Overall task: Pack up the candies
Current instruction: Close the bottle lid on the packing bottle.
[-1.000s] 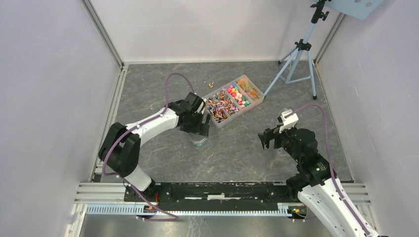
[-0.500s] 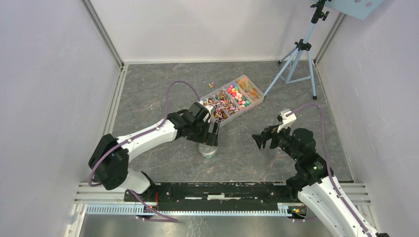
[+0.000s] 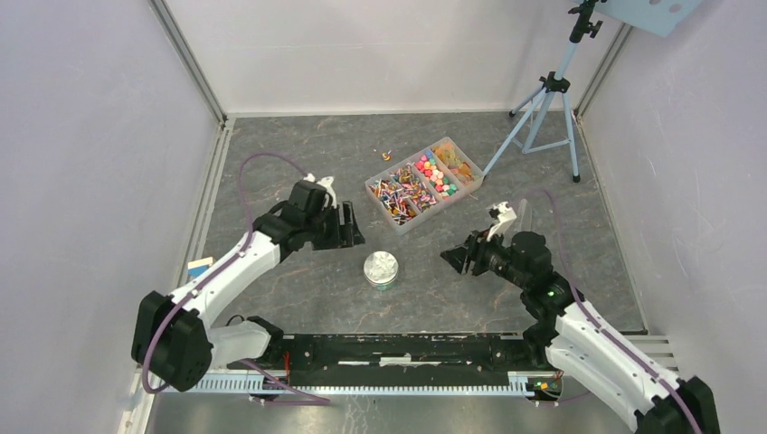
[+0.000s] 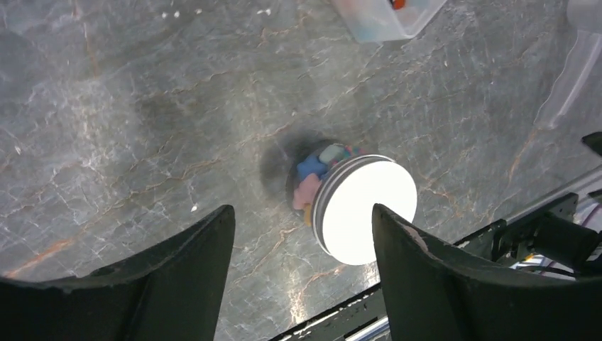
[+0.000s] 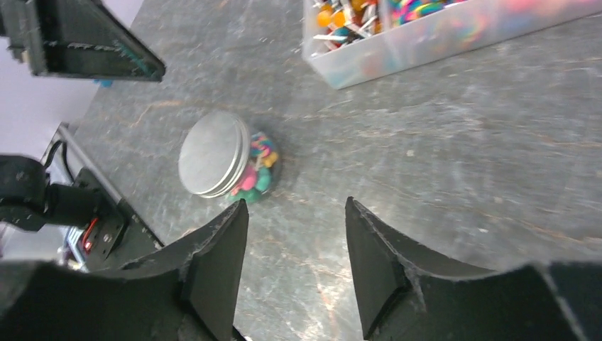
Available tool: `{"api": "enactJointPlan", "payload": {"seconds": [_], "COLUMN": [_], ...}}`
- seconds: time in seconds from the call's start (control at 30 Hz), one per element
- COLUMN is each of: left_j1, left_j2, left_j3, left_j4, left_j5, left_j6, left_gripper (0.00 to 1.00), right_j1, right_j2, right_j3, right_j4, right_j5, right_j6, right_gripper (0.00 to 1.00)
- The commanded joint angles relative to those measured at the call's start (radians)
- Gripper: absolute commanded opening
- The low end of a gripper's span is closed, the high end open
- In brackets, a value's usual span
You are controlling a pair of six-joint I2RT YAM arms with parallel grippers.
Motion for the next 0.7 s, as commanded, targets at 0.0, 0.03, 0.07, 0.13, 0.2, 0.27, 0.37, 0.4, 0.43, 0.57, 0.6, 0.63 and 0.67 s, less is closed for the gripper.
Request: {"api": "enactJointPlan", "payload": {"seconds": [0.0, 0.03, 0.07, 0.13, 0.2, 0.27, 0.37, 0.4, 0.43, 0.57, 0.6, 0.63, 0.67], "left_j1": [0.049, 0.048, 0.048, 0.049, 0.048, 0.049, 0.048, 0.049, 0.048, 0.048, 0.048, 0.048, 0.049], "left_j2": [-0.040, -0.035, -0.027, -0.010, 0.001, 0.005, 0.012, 0.017, 0.021, 0.031, 0.033, 0.037, 0.043], "left_j3": [-0.094, -0.106, -0.119, -0.138, -0.164, -0.180, -0.195, -0.196, -0.198, -0.219, -0.228, -0.236, -0.245], "left_j4": [0.110, 0.130, 0.143, 0.169, 0.194, 0.199, 0.196, 0.193, 0.190, 0.215, 0.231, 0.236, 0.243], "left_j5": [0.177, 0.201, 0.227, 0.259, 0.281, 0.279, 0.276, 0.279, 0.284, 0.299, 0.305, 0.305, 0.301], "left_j6": [-0.064, -0.068, -0.069, -0.074, -0.077, -0.074, -0.062, -0.059, -0.056, -0.076, -0.083, -0.089, -0.094], "left_gripper": [0.73, 0.71, 0.69, 0.66, 0.65, 0.64, 0.63, 0.62, 0.62, 0.59, 0.59, 0.59, 0.59], "right_j1": [0.138, 0.182, 0.214, 0.265, 0.310, 0.331, 0.348, 0.354, 0.355, 0.355, 0.356, 0.356, 0.356], "right_j2": [0.117, 0.151, 0.200, 0.286, 0.361, 0.418, 0.500, 0.519, 0.534, 0.628, 0.660, 0.689, 0.708], "right_j3": [0.024, 0.037, 0.051, 0.079, 0.106, 0.123, 0.150, 0.155, 0.157, 0.171, 0.176, 0.181, 0.184], "right_j4": [0.175, 0.191, 0.204, 0.239, 0.269, 0.288, 0.318, 0.331, 0.347, 0.403, 0.422, 0.436, 0.446], "right_j5": [0.066, 0.094, 0.108, 0.111, 0.131, 0.149, 0.123, 0.123, 0.128, 0.138, 0.125, 0.116, 0.109], "right_j6": [0.069, 0.069, 0.073, 0.082, 0.090, 0.092, 0.097, 0.100, 0.103, 0.130, 0.134, 0.137, 0.139], "right_gripper": [0.57, 0.57, 0.57, 0.58, 0.62, 0.63, 0.60, 0.59, 0.59, 0.58, 0.57, 0.55, 0.52]}}
